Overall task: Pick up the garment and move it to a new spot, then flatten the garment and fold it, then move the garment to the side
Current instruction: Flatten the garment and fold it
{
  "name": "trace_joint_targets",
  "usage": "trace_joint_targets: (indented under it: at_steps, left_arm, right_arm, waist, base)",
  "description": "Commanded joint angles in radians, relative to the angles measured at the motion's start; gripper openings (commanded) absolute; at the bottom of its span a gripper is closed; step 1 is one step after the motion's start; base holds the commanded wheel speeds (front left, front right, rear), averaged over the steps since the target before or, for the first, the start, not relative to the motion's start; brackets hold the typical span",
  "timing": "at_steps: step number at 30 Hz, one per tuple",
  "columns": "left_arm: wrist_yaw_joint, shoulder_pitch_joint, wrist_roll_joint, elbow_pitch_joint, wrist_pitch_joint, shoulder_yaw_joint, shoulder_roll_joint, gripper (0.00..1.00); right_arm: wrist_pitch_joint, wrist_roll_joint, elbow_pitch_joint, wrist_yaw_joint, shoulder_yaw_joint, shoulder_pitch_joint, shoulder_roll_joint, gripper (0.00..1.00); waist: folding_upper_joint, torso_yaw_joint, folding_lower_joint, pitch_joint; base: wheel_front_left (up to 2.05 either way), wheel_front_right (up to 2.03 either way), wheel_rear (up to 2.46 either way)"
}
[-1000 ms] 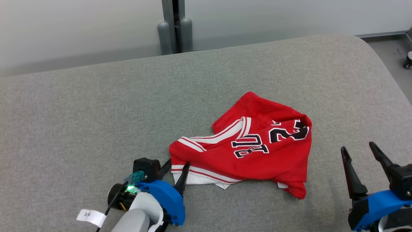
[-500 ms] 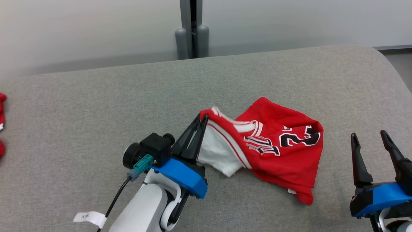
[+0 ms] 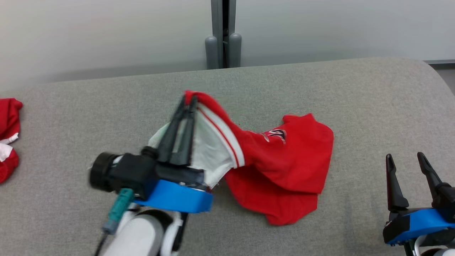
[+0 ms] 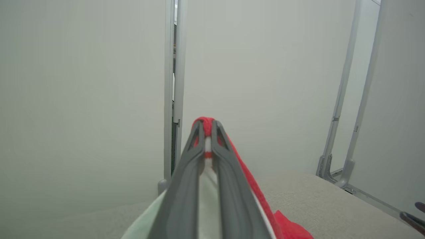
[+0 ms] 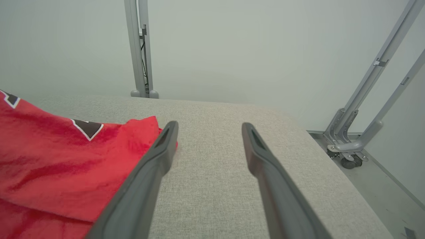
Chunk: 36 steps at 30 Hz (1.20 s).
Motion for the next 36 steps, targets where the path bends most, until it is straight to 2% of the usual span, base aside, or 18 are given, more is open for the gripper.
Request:
trace_joint_targets:
  at_steps: [1, 4, 7, 12, 15, 16, 17, 22, 27, 31, 36]
  left_arm:
    - [0.022, 0.02, 0.007, -0.008, 0.01, 0.026, 0.02, 0.0]
    - [0.082, 0.055, -0.007, 0.021, 0.036, 0.106, 0.055, 0.0]
    - [0.103, 0.076, -0.054, 0.117, 0.04, 0.193, 0.093, 0.0]
    - [0.088, 0.076, -0.132, 0.327, -0.003, 0.293, 0.123, 0.0]
    - [0.062, 0.062, -0.174, 0.431, -0.04, 0.324, 0.115, 0.0]
    - [0.052, 0.059, -0.179, 0.459, -0.056, 0.33, 0.118, 0.31]
    - [0.042, 0.055, -0.183, 0.484, -0.07, 0.332, 0.12, 0.99]
    - [-0.017, 0.051, -0.209, 0.56, -0.136, 0.329, 0.111, 1.0]
    - [-0.059, 0.08, -0.194, 0.545, -0.175, 0.299, 0.099, 1.0]
    - [-0.08, 0.113, -0.184, 0.504, -0.19, 0.262, 0.066, 1.0]
    - [-0.09, 0.159, -0.179, 0.451, -0.194, 0.217, 0.021, 1.0]
  right_arm:
    - [-0.008, 0.0, 0.003, 0.0, 0.0, -0.008, 0.001, 1.0]
    - [-0.013, 0.001, 0.01, 0.0, 0.007, -0.021, 0.001, 1.0]
    - [-0.018, 0.005, 0.017, 0.0, 0.015, -0.027, 0.001, 1.0]
    - [-0.025, -0.003, 0.031, 0.0, 0.019, -0.046, 0.001, 1.0]
    - [-0.029, -0.005, 0.041, 0.0, 0.02, -0.053, 0.001, 1.0]
    - [-0.028, -0.006, 0.045, 0.0, 0.021, -0.054, 0.001, 1.0]
    - [-0.028, -0.008, 0.049, 0.0, 0.022, -0.055, 0.001, 1.0]
    - [-0.03, -0.012, 0.072, 0.0, 0.03, -0.051, 0.001, 1.0]
    - [-0.029, -0.032, 0.099, 0.0, 0.06, -0.038, 0.001, 1.0]
    - [-0.025, -0.041, 0.159, 0.0, 0.117, -0.033, 0.001, 1.0]
    - [-0.026, -0.155, 0.289, 0.0, 0.161, -0.065, 0.0, 1.0]
  waist:
    - [-0.0001, 0.0, -0.0001, 0.004]
    - [-0.0001, -0.004, -0.0001, 0.02]
    - [-0.0001, -0.01, -0.0001, 0.038]
    - [-0.0001, -0.014, -0.0001, 0.062]
    - [-0.0001, -0.013, -0.0001, 0.069]
    - [-0.0001, -0.011, -0.0001, 0.071]
    - [-0.0001, -0.008, -0.0001, 0.071]
    - [-0.0001, 0.011, -0.0001, 0.061]
    - [-0.0001, 0.038, -0.0001, 0.037]
    - [-0.0001, 0.063, -0.0001, 0.024]
    - [-0.0001, 0.102, -0.0001, 0.023]
  base:
    - [0.0, 0.0, 0.0]
    - [0.0, 0.0, 0.0]
    - [0.0, 0.0, 0.0]
    - [0.0, 0.0, 0.0]
    - [0.0, 0.0, 0.0]
    - [0.0, 0.0, 0.0]
    - [0.0, 0.0, 0.0]
    - [0.0, 0.0, 0.0]
    - [0.0, 0.0, 0.0]
    - [0.0, 0.0, 0.0]
    - [0.0, 0.0, 0.0]
